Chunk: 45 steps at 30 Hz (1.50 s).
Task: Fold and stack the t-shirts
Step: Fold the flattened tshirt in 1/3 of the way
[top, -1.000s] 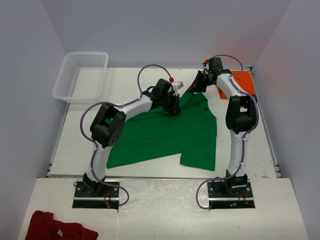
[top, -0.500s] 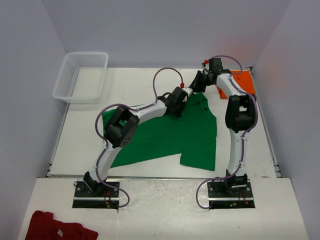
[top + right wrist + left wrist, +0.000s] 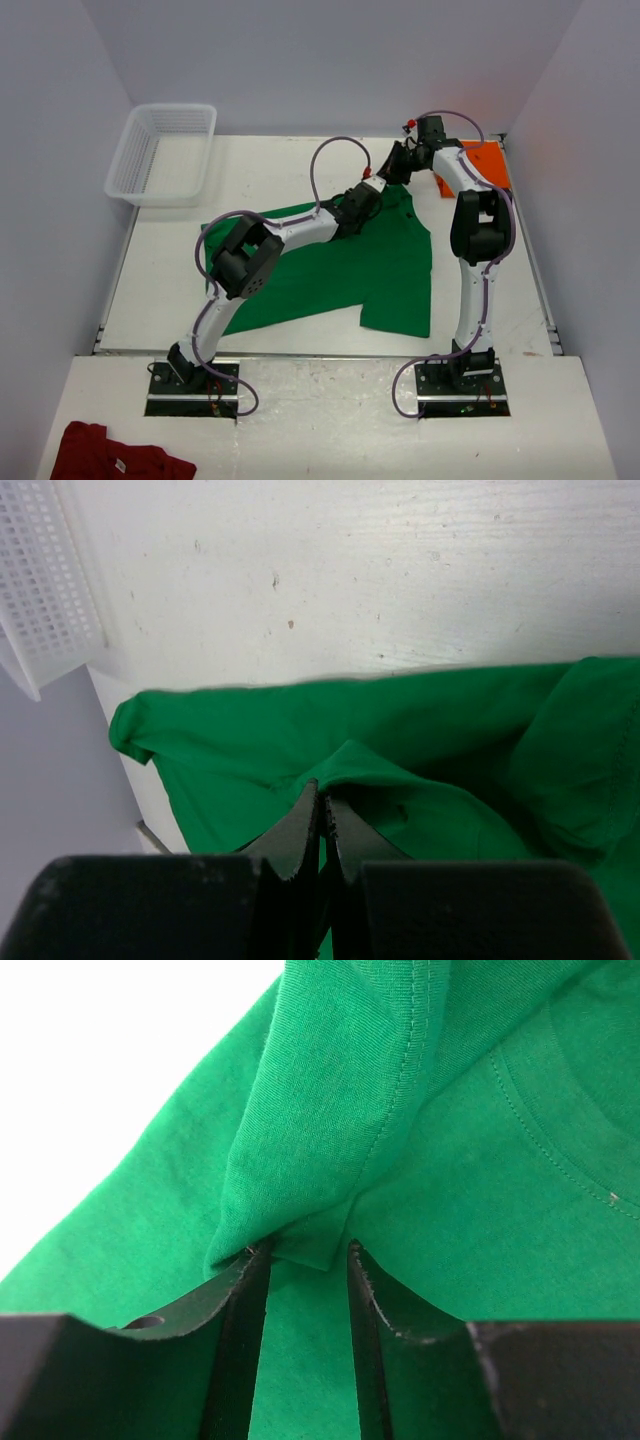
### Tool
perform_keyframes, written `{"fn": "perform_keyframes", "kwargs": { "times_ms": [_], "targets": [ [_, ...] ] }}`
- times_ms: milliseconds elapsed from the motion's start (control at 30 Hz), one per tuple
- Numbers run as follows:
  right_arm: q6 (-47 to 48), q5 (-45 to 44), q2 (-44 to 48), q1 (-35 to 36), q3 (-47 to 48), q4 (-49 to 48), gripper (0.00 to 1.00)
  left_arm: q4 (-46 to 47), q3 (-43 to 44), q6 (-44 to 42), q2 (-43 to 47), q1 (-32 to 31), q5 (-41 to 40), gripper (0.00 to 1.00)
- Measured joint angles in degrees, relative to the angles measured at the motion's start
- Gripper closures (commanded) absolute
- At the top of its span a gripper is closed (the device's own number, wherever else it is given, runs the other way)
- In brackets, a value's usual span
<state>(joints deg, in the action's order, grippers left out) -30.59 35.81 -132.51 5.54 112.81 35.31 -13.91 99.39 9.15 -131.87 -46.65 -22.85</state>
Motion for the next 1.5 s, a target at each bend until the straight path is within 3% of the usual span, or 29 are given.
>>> {"fn": "perform_keyframes", "kwargs": {
  "times_ms": [233, 567, 867, 967, 1067, 1500],
  "targets": [
    [0.0, 0.3, 0.0, 0.0, 0.0, -0.1, 1.0, 1.0, 0.0, -1.4, 0.0, -0.7, -2.2, 0.62],
    [0.0, 1.2, -0.2, -0.1, -0.5, -0.2, 1.0, 1.0, 2.0, -2.8, -1.4, -0.8, -2.5, 0.78],
    [0.0, 1.2, -0.2, -0.5, -0.7, -0.2, 1.0, 0.8, 2.7, -2.9, -2.4, -0.8, -2.0, 0.76],
    [0.0, 1.2, -0.2, -0.5, -0.9, -0.2, 1.0, 0.8, 2.9, -2.9, -2.5, -0.8, -1.6, 0.92],
    [0.0, 1.2, -0.2, -0.6, -1.1, -0.3, 1.0, 0.7, 3.1, -2.9, -2.8, -0.8, -1.4, 1.0],
    [0.0, 1.3, -0.2, -0.7, -1.7, -0.9, 1.0, 1.2, 2.3, -3.0, -2.4, -0.8, -1.6, 1.0]
  ]
}}
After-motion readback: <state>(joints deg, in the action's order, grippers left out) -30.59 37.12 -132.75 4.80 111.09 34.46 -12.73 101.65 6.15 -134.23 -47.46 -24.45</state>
